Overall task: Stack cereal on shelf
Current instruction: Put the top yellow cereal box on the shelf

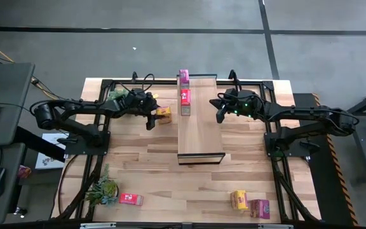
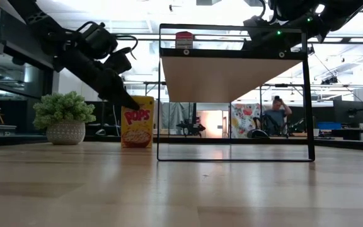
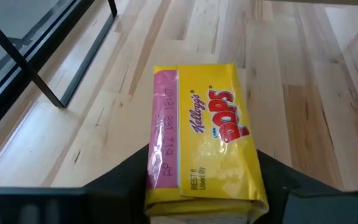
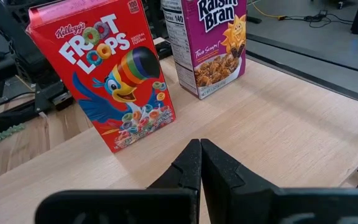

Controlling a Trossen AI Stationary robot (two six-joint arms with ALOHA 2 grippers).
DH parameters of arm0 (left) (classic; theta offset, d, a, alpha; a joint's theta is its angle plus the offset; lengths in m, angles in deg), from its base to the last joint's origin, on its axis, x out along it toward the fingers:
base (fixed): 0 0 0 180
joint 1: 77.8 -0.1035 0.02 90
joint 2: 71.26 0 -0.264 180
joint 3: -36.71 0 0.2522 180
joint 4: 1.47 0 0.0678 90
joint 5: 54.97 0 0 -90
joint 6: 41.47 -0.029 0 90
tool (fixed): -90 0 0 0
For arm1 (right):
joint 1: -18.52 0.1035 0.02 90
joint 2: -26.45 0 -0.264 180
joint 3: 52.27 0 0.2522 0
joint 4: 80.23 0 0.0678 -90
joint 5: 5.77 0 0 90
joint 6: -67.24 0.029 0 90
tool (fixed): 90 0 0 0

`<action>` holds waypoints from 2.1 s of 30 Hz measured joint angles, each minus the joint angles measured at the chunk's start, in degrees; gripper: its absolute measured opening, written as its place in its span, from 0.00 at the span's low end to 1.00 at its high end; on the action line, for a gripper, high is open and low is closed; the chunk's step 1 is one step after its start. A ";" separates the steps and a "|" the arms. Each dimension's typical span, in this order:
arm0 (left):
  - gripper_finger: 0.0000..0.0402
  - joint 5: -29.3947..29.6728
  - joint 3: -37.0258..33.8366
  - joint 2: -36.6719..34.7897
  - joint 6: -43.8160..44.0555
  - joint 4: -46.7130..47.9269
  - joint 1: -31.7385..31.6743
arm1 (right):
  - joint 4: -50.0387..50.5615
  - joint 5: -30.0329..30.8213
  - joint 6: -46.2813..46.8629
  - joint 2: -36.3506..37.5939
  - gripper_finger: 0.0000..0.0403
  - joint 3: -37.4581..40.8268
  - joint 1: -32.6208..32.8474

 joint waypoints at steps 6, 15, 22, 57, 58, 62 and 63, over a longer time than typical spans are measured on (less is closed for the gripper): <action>0.37 -0.01 2.17 -0.34 0.02 2.69 0.00 | 0.10 0.00 -0.12 0.00 0.00 0.00 0.00; 0.34 -0.01 7.80 -10.54 4.19 23.94 1.72 | 0.39 0.00 -0.14 0.00 0.00 0.00 0.00; 0.34 1.41 7.81 -22.11 9.08 22.84 10.63 | 0.42 0.01 -0.09 0.00 0.00 0.00 0.00; 0.36 19.88 35.97 7.50 0.94 18.94 25.92 | 0.70 -0.03 0.03 0.02 0.00 0.00 0.01; 0.36 20.01 36.03 7.44 0.94 19.07 25.92 | 0.70 -0.06 0.03 0.02 0.00 0.00 0.00; 0.39 20.11 36.07 6.82 0.94 19.26 25.93 | 0.68 -0.07 0.03 0.02 0.00 0.00 0.02; 0.39 20.12 36.07 6.82 0.96 19.24 25.92 | 0.68 -0.09 0.03 0.02 0.00 0.00 0.00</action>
